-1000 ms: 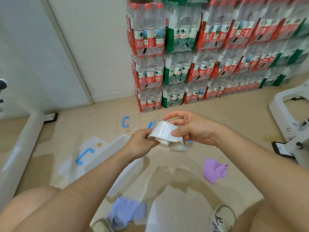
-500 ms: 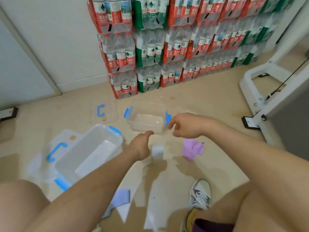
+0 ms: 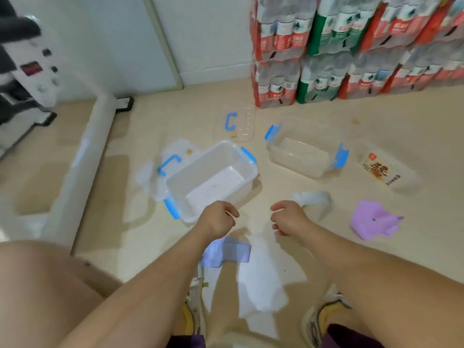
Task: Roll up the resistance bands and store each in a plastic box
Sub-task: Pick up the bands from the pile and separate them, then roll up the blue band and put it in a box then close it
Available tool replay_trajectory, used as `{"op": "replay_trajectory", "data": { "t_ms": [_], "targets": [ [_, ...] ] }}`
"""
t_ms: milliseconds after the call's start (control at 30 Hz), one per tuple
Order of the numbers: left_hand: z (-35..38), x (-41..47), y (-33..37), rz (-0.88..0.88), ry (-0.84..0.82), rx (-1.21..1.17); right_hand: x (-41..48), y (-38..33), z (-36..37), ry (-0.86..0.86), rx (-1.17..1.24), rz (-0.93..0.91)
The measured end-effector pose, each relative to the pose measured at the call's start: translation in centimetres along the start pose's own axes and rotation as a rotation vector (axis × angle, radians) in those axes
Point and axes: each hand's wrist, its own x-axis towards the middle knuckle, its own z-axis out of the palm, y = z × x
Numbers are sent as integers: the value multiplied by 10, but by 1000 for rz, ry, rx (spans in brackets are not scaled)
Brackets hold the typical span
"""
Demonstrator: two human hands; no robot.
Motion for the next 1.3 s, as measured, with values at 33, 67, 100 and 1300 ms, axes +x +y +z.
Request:
{"op": "replay_trajectory", "data": {
  "t_ms": [33, 67, 100, 1300],
  "targets": [
    [5, -5, -17, -45, 8, -29, 4, 4, 22, -36, -46, -10],
    [11, -11, -34, -93, 20, -37, 7, 8, 43, -76, -93, -23],
    [19, -15, -54, -144, 40, -31, 11, 12, 62, -114, -159, -51],
    [-166, -89, 13, 201, 134, -21, -94, -154, 63, -467, -591, -632]
  ]
}}
